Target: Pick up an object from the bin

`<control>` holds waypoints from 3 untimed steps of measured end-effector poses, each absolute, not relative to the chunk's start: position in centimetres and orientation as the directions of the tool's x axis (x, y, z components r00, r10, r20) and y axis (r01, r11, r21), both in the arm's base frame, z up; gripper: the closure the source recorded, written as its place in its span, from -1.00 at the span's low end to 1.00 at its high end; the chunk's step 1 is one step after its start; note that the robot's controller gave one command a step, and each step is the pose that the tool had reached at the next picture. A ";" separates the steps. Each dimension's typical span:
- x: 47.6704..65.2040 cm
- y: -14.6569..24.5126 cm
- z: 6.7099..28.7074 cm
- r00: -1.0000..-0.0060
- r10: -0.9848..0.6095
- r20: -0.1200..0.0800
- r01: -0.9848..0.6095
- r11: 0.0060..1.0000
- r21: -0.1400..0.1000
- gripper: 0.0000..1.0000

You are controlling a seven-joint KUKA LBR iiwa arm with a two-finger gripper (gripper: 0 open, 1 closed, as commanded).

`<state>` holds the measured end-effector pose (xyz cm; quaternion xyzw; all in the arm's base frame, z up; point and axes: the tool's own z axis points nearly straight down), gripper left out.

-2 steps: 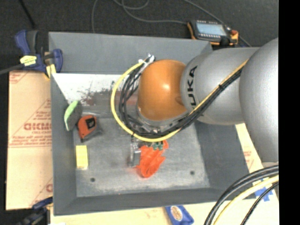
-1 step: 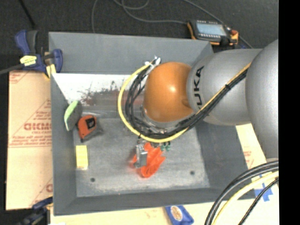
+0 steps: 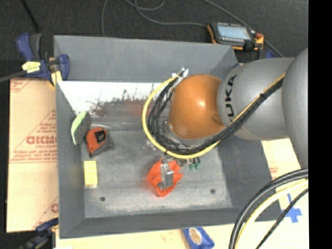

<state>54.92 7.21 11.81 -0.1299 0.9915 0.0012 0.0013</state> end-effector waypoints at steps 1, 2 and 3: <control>48.8 5.6 8.6 -0.973 -0.230 -0.016 -0.230 0.973 0.000 1.00; 48.8 5.6 8.6 -0.973 -0.229 -0.016 -0.229 0.974 0.000 1.00; 48.7 4.0 12.5 -0.974 -0.229 0.003 -0.229 0.974 0.002 1.00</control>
Offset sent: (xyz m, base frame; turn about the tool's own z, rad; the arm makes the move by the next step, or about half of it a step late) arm 0.0000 0.0000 0.0000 0.0000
